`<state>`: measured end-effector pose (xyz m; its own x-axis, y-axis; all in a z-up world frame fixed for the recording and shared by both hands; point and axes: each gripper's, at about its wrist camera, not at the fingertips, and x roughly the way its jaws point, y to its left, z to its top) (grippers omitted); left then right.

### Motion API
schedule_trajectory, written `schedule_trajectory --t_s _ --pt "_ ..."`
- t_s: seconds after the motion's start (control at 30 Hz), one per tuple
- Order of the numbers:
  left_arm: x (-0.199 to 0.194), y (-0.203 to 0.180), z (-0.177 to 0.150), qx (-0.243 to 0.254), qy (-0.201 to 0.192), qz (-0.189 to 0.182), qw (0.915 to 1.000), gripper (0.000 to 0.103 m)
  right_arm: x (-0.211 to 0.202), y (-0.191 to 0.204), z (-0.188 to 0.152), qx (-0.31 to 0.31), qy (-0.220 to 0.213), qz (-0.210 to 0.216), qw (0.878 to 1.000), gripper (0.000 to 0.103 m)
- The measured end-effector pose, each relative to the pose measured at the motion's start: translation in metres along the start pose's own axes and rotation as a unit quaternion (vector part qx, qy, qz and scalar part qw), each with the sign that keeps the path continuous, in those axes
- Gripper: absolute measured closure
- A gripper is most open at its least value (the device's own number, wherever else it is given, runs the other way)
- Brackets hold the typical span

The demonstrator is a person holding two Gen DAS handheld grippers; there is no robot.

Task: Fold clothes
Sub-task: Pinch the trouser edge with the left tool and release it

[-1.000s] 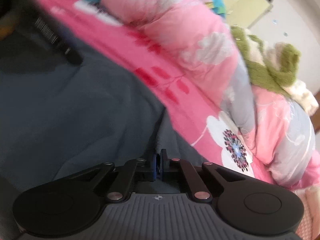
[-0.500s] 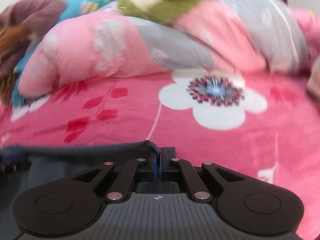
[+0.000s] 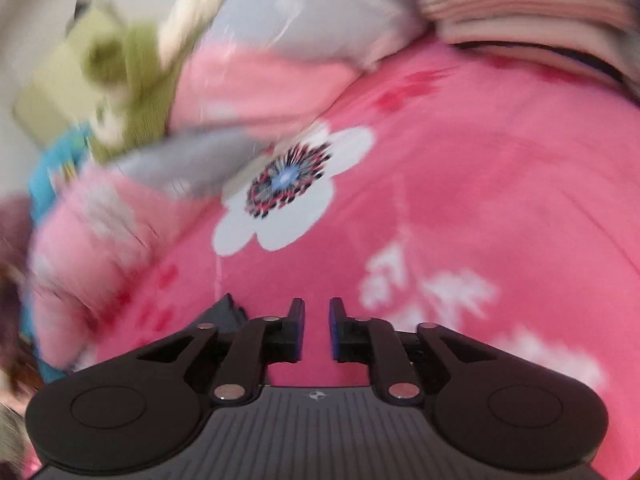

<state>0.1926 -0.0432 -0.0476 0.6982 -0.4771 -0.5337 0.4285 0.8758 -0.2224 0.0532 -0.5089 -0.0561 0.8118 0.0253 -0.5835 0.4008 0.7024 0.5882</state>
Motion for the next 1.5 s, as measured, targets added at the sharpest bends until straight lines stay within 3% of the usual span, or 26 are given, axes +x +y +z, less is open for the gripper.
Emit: schedule_trajectory --t_s 0.1,0.2,0.27,0.33,0.43,0.5,0.6,0.67,0.8,0.87,0.93,1.07,1.17,1.23,1.37,1.5 --pt "-0.023 -0.012 0.001 0.016 -0.041 -0.012 0.9990 0.063 -0.050 -0.031 -0.022 0.072 -0.035 0.049 0.996 0.075" --pt "-0.049 -0.052 -0.007 0.064 -0.039 -0.066 0.9949 0.059 -0.070 -0.051 -0.047 0.104 -0.034 0.073 0.991 0.067" --pt "-0.066 -0.079 -0.012 0.097 -0.038 -0.102 0.9893 0.056 -0.067 -0.054 -0.058 0.099 -0.014 0.080 0.992 0.065" --pt "-0.074 -0.120 -0.024 0.156 -0.025 -0.133 0.9784 0.053 -0.062 -0.053 -0.066 0.085 -0.004 0.083 0.993 0.064" --pt "-0.079 -0.177 -0.040 0.238 -0.012 -0.174 0.9554 0.050 -0.052 -0.057 -0.075 0.076 0.003 0.081 0.994 0.063" --pt "-0.078 -0.210 -0.050 0.300 -0.010 -0.188 0.9352 0.046 -0.052 -0.066 -0.079 0.076 -0.004 0.098 0.992 0.063" --pt "-0.070 -0.250 -0.065 0.405 -0.017 -0.185 0.8954 0.043 -0.059 -0.079 -0.083 0.059 -0.031 0.109 0.992 0.063" --pt "-0.062 -0.272 -0.074 0.470 -0.018 -0.179 0.8640 0.043 -0.060 -0.087 -0.087 0.048 -0.045 0.115 0.991 0.065" --pt "-0.043 -0.292 -0.091 0.550 0.011 -0.170 0.8174 0.049 -0.060 -0.094 -0.085 0.041 -0.044 0.136 0.989 0.064" --pt "-0.036 -0.295 -0.094 0.556 0.036 -0.164 0.8138 0.061 -0.059 -0.099 -0.084 0.050 -0.040 0.151 0.986 0.064" --pt "-0.032 -0.295 -0.092 0.546 0.053 -0.159 0.8208 0.073 -0.059 -0.105 -0.083 0.062 -0.037 0.165 0.984 0.064" --pt "-0.028 -0.284 -0.064 0.461 0.092 -0.179 0.8644 0.088 -0.059 -0.111 -0.082 0.072 -0.031 0.181 0.980 0.064" --pt "-0.018 -0.272 -0.046 0.380 0.130 -0.203 0.8933 0.088 -0.058 -0.112 -0.082 0.070 -0.028 0.185 0.980 0.064" --pt "-0.010 -0.262 -0.034 0.318 0.158 -0.221 0.9083 0.088 -0.058 -0.113 -0.082 0.072 -0.026 0.188 0.979 0.064" --pt "0.005 -0.243 -0.014 0.191 0.203 -0.255 0.9257 0.095 -0.057 -0.117 -0.081 0.081 -0.022 0.198 0.977 0.064" --pt "0.016 -0.224 -0.006 0.049 0.199 -0.300 0.9317 0.099 -0.056 -0.122 -0.080 0.095 -0.018 0.209 0.973 0.064"
